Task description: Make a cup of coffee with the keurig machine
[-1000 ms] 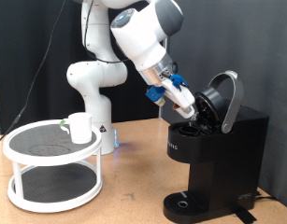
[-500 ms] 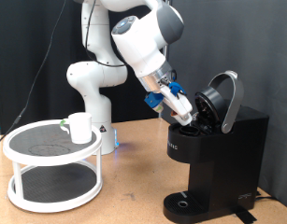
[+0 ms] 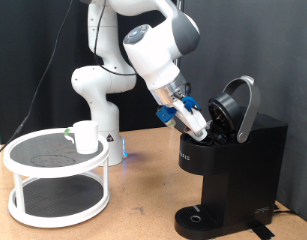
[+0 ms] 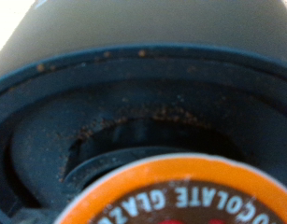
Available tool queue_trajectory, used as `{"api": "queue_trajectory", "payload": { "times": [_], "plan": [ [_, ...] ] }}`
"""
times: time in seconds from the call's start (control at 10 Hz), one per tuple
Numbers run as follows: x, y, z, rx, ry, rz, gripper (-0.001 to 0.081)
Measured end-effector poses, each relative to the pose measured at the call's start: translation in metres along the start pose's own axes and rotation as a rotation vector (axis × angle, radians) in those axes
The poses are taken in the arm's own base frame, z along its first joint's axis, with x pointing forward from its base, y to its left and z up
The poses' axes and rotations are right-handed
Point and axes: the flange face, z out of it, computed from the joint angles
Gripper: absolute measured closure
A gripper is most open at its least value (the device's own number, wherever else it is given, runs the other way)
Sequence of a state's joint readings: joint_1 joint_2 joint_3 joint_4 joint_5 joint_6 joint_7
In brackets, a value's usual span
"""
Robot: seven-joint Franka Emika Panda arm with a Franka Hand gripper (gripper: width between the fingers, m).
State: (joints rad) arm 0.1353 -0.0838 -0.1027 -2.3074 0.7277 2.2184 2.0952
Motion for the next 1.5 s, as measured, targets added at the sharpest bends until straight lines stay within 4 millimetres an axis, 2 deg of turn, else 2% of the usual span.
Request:
{"api": "queue_trajectory", "payload": {
  "times": [0.5, 0.6, 0.7, 1.0, 1.4, 1.5],
  "plan": [
    [-0.001, 0.002, 0.005, -0.011, 0.0, 0.004, 0.0473],
    [-0.002, 0.002, 0.005, -0.015, -0.005, 0.006, 0.0228],
    [-0.002, 0.002, 0.005, -0.019, -0.011, 0.008, 0.0123],
    [-0.006, 0.006, -0.003, -0.07, -0.057, -0.005, 0.0081],
    [-0.003, 0.015, -0.049, -0.129, -0.139, -0.032, 0.0072],
    [-0.002, 0.015, -0.047, -0.129, -0.136, -0.032, 0.0072]
  ]
}}
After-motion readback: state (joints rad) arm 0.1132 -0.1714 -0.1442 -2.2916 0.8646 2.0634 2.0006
